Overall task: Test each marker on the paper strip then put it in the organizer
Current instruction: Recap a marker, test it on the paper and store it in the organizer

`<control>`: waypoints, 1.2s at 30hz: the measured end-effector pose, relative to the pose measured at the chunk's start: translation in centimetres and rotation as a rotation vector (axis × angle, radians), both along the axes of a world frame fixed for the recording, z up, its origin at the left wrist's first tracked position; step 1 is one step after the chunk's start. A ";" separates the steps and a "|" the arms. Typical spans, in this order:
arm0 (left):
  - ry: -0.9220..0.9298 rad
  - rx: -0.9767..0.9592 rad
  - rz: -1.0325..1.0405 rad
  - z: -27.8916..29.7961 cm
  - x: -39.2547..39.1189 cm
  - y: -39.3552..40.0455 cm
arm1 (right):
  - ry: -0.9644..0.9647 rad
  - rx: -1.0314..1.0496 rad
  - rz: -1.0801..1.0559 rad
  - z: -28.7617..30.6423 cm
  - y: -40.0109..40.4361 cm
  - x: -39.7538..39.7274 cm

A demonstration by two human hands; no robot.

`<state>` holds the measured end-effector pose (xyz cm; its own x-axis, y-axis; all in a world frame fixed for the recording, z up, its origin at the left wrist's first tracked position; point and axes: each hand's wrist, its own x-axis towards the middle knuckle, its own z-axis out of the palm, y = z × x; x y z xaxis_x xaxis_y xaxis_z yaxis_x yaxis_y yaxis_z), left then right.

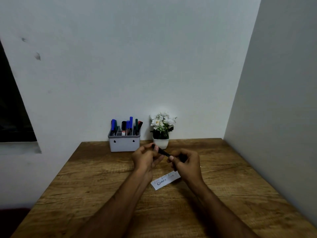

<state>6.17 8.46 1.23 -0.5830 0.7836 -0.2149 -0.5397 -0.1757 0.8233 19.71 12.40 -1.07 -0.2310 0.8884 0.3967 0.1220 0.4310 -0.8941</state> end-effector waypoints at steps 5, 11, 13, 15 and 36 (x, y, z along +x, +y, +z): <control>0.115 0.013 -0.005 -0.1 0.2 -0.1 | -0.010 0.045 0.064 0.1 0.4 -2.3; 0.432 0.015 0.100 0.3 -3.3 -0.9 | -0.327 0.283 0.099 1.1 0.3 -4.9; 0.590 -0.023 0.152 0.6 -5.0 -0.9 | -0.433 0.373 0.098 1.7 0.5 -5.9; 0.746 -0.054 0.215 1.2 -6.6 -0.9 | -0.527 0.460 0.090 2.1 0.5 -6.8; 1.140 -0.145 0.487 6.3 -19.5 4.4 | -0.591 0.540 0.186 0.9 3.3 -11.8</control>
